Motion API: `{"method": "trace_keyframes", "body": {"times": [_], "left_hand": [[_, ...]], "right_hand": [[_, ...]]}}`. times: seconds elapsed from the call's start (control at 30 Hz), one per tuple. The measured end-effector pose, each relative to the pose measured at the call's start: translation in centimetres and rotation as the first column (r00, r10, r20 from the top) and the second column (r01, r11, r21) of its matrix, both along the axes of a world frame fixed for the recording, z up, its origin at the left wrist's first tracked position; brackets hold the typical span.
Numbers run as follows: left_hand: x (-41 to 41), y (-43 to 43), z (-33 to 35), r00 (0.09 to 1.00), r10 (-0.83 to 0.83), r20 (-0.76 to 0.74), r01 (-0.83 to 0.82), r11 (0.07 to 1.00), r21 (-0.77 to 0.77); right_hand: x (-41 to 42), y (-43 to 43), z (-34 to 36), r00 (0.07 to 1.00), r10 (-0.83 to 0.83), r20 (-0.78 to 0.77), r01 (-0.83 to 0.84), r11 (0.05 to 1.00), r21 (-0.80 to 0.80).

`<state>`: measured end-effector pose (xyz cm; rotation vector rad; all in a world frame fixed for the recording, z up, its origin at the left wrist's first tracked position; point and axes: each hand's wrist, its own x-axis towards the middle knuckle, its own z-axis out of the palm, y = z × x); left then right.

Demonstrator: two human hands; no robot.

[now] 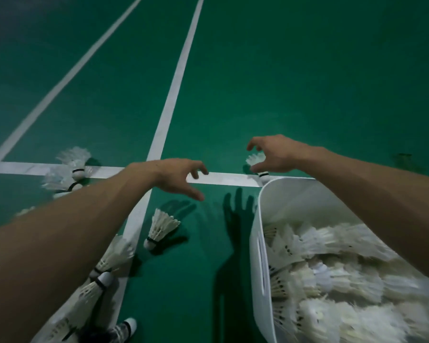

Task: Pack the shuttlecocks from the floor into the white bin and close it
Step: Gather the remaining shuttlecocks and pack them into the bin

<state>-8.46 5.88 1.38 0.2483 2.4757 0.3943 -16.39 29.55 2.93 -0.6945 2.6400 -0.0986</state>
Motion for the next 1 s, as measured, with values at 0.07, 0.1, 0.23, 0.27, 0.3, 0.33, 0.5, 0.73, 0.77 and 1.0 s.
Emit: {"method": "trace_keyframes", "body": {"times": [0.07, 0.1, 0.23, 0.27, 0.3, 0.33, 0.5, 0.73, 0.77, 1.0], "left_hand": [[0.3, -1.2, -1.4, 0.996, -0.013, 0.094, 0.012, 1.0, 0.01], [0.5, -1.6, -2.0, 0.992, -0.011, 0.124, 0.009, 1.0, 0.016], [0.9, -3.2, -3.6, 0.97, -0.039, 0.239, 0.042, 0.999, -0.01], [1.0, -3.5, -3.8, 0.964, -0.045, 0.26, 0.053, 0.998, -0.023], [1.1, -3.8, -4.1, 0.961, -0.046, 0.273, 0.057, 0.998, -0.031], [1.2, -4.0, -4.3, 0.96, -0.045, 0.275, 0.055, 0.998, -0.029], [1.2, -4.7, -4.7, 0.961, -0.031, 0.273, 0.019, 0.999, 0.047], [1.7, -5.0, -4.1, 0.998, -0.006, 0.069, 0.003, 0.999, 0.052], [1.9, -5.0, -3.9, 0.999, -0.004, 0.044, 0.001, 0.998, 0.06], [3.5, -6.1, -2.2, 0.996, -0.061, -0.072, 0.057, 0.997, -0.052]], "right_hand": [[-1.2, -0.6, -1.3, 0.999, 0.024, 0.025, -0.025, 0.999, 0.037], [-1.6, -0.9, -1.8, 0.999, 0.034, 0.028, -0.035, 0.998, 0.046], [-3.6, -1.6, -3.6, 0.998, 0.037, 0.059, -0.041, 0.996, 0.081], [-4.2, -1.7, -3.9, 0.996, 0.032, 0.078, -0.04, 0.994, 0.1], [-4.6, -1.7, -4.1, 0.995, 0.024, 0.099, -0.036, 0.992, 0.119], [-5.0, -1.7, -4.2, 0.993, 0.011, 0.117, -0.027, 0.99, 0.14], [-5.5, -1.4, -4.8, 0.99, 0.0, 0.138, -0.031, 0.974, 0.222], [-4.6, -1.5, -4.2, 0.998, 0.038, 0.052, -0.045, 0.988, 0.145], [-4.3, -1.5, -3.9, 0.998, 0.03, 0.055, -0.036, 0.994, 0.106], [-1.4, -2.9, -0.1, 0.995, 0.088, 0.054, -0.088, 0.996, -0.007]]}}
